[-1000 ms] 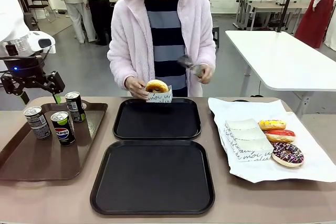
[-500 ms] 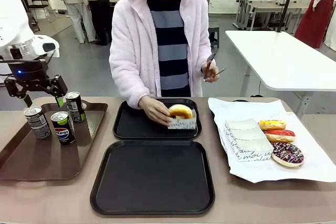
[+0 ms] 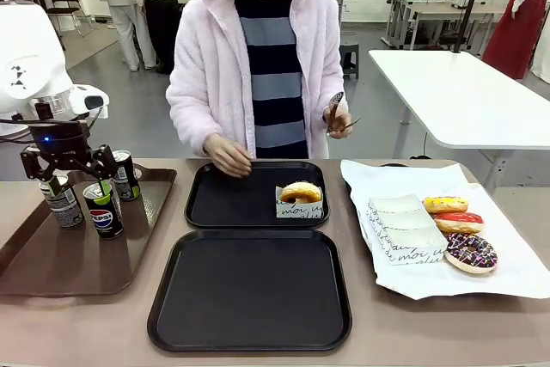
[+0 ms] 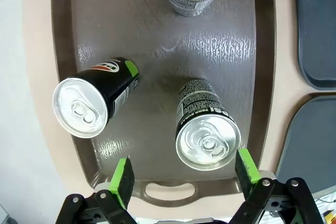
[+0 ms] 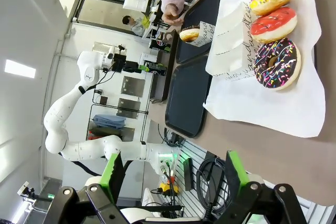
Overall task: Set up donuts and drinks on trays.
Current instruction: Pick up one Pepsi coke and place it on the Flat Tray.
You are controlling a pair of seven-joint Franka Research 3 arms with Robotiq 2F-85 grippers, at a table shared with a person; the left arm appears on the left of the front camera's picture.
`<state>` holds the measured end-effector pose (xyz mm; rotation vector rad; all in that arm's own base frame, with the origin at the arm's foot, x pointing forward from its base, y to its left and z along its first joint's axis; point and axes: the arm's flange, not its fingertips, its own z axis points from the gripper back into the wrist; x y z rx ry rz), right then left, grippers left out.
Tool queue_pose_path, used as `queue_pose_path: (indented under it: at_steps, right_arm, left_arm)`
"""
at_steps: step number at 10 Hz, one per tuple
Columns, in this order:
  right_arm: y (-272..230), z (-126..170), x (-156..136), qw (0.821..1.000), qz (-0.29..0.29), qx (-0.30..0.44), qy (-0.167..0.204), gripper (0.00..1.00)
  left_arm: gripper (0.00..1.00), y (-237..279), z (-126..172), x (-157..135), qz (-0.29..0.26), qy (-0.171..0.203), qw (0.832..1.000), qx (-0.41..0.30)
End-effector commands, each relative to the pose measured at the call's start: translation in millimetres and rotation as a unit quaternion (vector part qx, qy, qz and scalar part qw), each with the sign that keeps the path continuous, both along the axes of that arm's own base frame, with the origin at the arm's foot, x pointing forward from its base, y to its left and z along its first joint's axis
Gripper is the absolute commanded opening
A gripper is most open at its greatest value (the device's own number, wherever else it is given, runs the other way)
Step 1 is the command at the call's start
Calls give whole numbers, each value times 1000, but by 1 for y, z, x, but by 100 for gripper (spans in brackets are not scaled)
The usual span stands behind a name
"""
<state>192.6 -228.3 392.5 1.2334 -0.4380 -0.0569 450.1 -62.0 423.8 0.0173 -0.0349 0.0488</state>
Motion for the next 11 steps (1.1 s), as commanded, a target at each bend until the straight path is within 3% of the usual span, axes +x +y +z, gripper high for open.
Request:
queue_pose_path:
  at_steps: [1, 11]
  right_arm:
    - [0, 1, 2, 1000, -3, 8, -13, 100]
    - [0, 1, 2, 1000, -3, 8, -13, 100]
  left_arm:
    - [100, -5, -3, 3, 14, -11, 1000, -9]
    - [100, -21, -22, 10, 4, -16, 999, -32]
